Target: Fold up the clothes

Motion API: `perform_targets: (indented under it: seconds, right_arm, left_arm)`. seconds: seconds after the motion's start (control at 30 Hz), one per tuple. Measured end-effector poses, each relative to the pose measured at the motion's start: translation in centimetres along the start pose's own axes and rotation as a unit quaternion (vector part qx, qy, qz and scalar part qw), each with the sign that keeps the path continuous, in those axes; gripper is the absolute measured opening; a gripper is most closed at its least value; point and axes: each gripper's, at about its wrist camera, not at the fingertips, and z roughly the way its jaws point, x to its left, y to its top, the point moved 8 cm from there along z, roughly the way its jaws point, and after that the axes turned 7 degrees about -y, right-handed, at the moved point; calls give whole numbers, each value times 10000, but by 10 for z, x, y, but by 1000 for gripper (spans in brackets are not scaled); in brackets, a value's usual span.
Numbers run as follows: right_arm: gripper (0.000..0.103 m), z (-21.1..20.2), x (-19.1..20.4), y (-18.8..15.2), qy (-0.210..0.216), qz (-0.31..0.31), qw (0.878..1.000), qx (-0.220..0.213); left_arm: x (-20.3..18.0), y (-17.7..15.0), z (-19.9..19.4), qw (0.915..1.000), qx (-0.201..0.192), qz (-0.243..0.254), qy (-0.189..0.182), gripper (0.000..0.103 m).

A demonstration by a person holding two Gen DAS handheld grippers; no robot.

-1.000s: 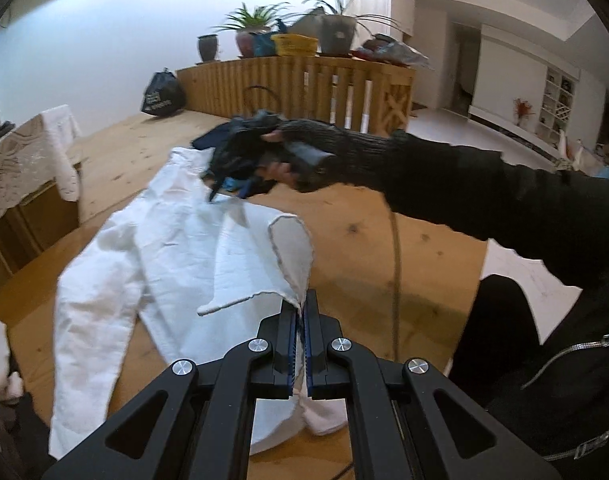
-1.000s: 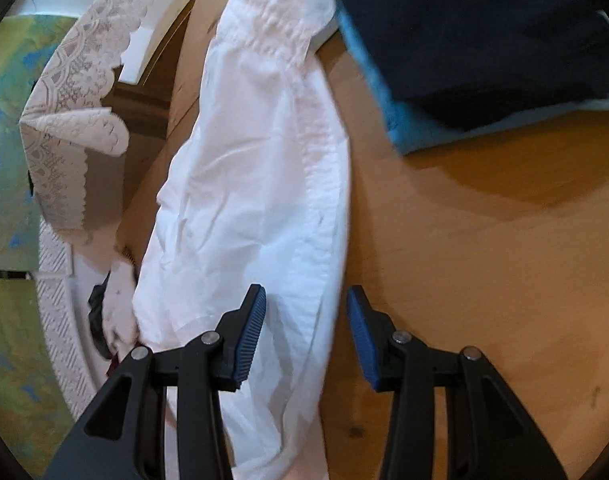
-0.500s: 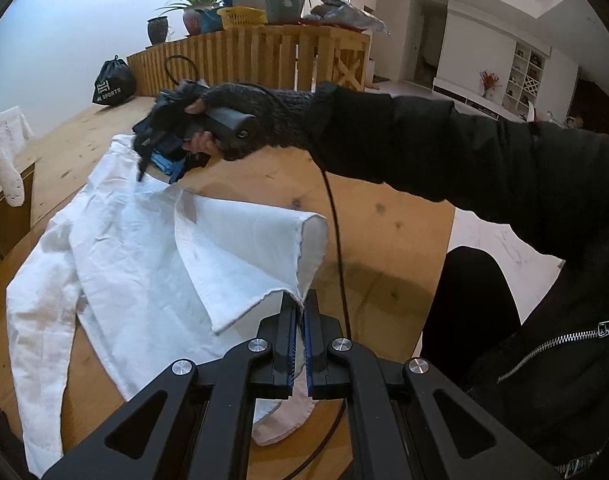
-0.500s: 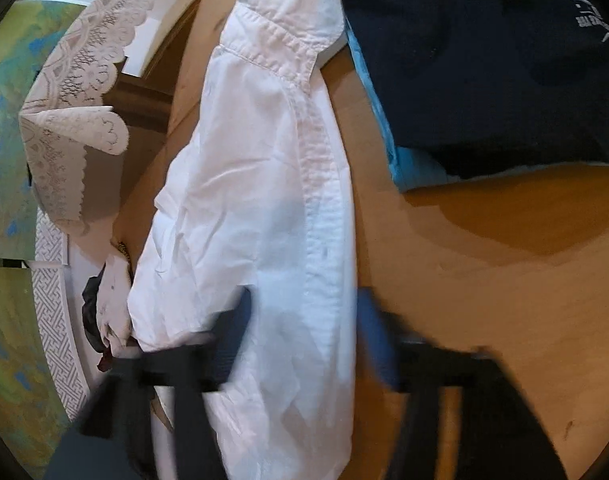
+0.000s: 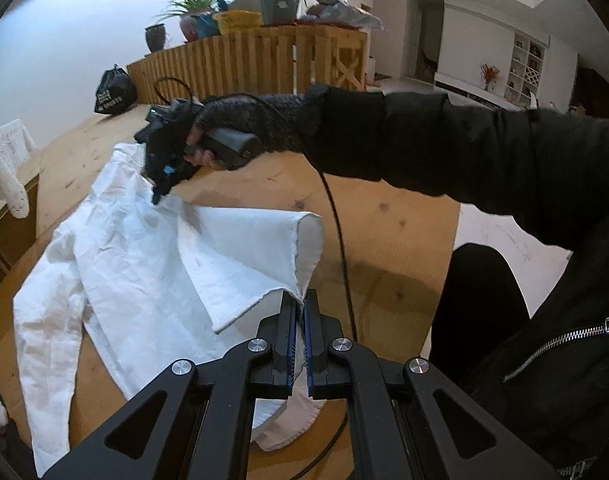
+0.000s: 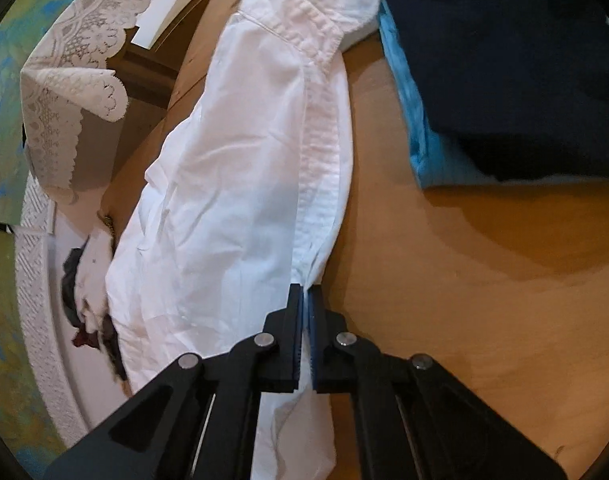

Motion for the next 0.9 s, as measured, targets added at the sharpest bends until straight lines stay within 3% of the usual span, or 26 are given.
perform_targets:
  seconds: [0.23, 0.43, 0.53, 0.63, 0.83, 0.9]
  right_arm:
    - [3, -33, 43, 24, 79, -219, 9983, -526]
    - [2, -36, 134, 49, 89, -770, 9942, -744]
    - [3, -14, 181, 55, 40, -1075, 9920, -666]
    - [3, 5, 201, 50, -133, -1329, 9896, -531]
    - [8, 73, 208, 51, -687, -1425, 9874, -94]
    - [11, 69, 203, 47, -752, -1485, 9860, 92]
  left_arm:
    - [55, -6, -58, 9957, -533, -441, 610, 3]
    - [116, -40, -124, 9800, -1064, -1093, 1276, 3]
    - [142, -70, -147, 9697, -1234, -1505, 1478, 3]
    - [161, -103, -156, 9602, -1290, -1889, 1603, 3]
    - [192, -151, -144, 9478, -1133, -2487, 1643, 3]
    - [197, -157, -139, 9468, -1068, -2570, 1614, 3]
